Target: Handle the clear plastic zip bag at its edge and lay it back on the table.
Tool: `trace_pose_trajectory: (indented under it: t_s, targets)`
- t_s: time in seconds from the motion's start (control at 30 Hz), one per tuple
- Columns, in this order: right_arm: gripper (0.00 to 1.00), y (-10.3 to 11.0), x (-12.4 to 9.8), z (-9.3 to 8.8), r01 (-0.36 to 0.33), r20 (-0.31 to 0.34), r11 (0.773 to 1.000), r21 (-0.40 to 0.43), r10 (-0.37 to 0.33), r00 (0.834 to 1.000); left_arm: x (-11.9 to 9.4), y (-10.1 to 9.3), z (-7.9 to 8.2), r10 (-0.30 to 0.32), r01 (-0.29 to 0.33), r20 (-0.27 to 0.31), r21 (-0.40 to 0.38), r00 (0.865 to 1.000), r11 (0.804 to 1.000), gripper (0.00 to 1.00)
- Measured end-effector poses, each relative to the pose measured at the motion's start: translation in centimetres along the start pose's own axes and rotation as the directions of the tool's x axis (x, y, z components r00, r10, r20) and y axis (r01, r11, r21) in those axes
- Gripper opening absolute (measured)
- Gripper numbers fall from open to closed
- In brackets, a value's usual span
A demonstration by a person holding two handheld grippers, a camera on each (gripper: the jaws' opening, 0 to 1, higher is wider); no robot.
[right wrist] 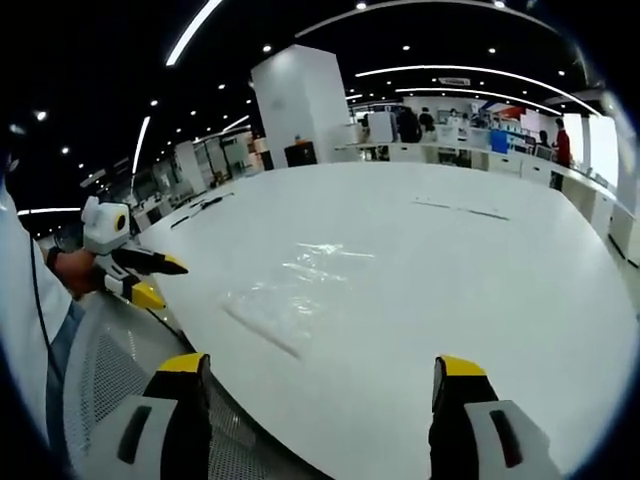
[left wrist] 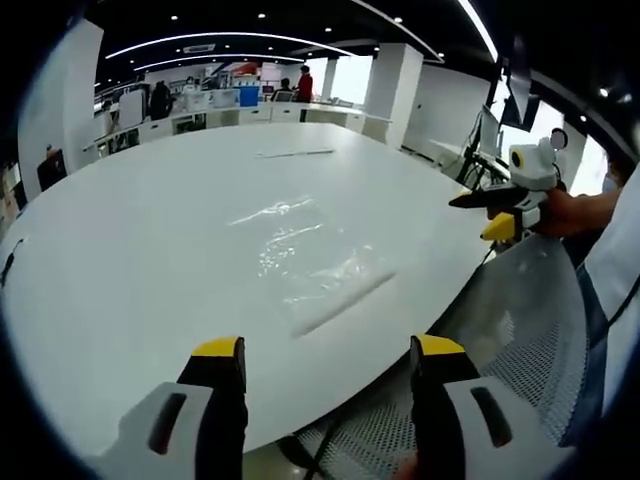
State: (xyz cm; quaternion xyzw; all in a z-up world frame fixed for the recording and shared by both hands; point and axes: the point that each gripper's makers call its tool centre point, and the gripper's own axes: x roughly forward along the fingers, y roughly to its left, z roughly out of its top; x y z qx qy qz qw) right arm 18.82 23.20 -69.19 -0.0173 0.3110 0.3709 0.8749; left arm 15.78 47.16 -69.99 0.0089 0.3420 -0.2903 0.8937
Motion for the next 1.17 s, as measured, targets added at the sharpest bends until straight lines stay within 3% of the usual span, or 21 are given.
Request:
trace_pose_trajectory:
  t_s: [1.17]
  targets:
    - [0.90, 0.63, -0.15, 0.33, -0.016, 0.016, 1.000, 0.005, 0.015, 1.000, 0.37, 0.33, -0.54, 0.016, -0.016, -0.020, 0.022, 1.000, 1.000, 0.68]
